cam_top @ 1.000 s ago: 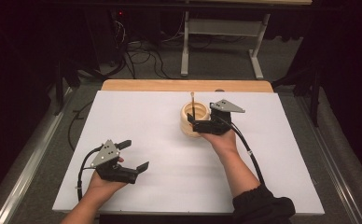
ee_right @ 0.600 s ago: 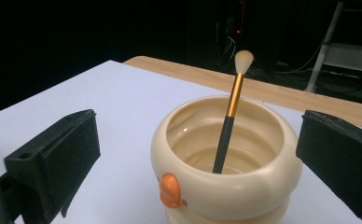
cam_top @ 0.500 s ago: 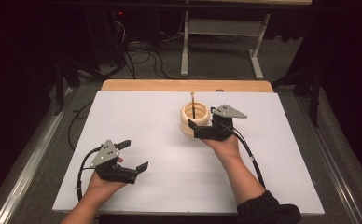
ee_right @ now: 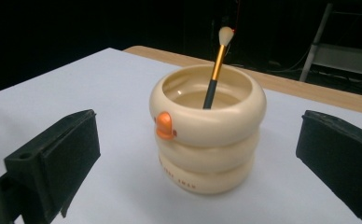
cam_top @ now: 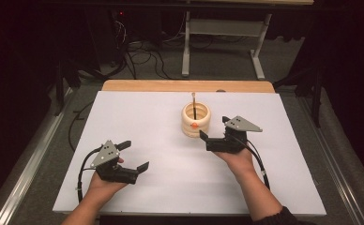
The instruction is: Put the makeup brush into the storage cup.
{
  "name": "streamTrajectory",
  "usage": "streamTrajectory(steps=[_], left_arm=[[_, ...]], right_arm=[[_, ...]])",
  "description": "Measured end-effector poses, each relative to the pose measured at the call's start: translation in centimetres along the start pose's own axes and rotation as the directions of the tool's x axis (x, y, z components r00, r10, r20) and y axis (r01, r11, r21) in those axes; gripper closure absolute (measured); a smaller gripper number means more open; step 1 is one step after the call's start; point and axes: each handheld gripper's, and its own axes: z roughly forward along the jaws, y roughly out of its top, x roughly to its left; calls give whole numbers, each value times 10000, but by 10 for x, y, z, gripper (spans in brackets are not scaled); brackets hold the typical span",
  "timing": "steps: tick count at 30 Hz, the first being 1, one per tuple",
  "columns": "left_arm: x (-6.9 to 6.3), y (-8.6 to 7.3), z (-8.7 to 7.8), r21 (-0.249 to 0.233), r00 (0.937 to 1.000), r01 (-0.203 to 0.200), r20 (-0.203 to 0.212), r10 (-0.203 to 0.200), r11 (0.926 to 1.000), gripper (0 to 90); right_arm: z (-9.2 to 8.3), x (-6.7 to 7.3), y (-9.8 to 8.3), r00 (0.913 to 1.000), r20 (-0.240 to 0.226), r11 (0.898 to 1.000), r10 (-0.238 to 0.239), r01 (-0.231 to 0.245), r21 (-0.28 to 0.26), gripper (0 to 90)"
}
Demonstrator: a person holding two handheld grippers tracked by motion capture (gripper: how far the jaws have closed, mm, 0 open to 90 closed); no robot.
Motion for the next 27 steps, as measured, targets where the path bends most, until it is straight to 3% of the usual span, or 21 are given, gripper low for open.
streamTrajectory(steps=[10, 21, 27], left_arm=[[-3, 0, 1, -13, 10000, 19, -17, -19, 10000, 3], [-7, 0, 2, 0, 10000, 58, 53, -58, 10000, 3], [-8, -1, 3, 28, 9999, 158, 32, -158, 9999, 3]], right_arm=[[-36, -6, -18, 9996, -11, 9996, -274, 274, -86, 10], [-79, -18, -37, 9992, 349, 9994, -184, 193, -280, 10], [-94, -25, -45, 9981, 584, 9995, -189, 205, -256, 10]])
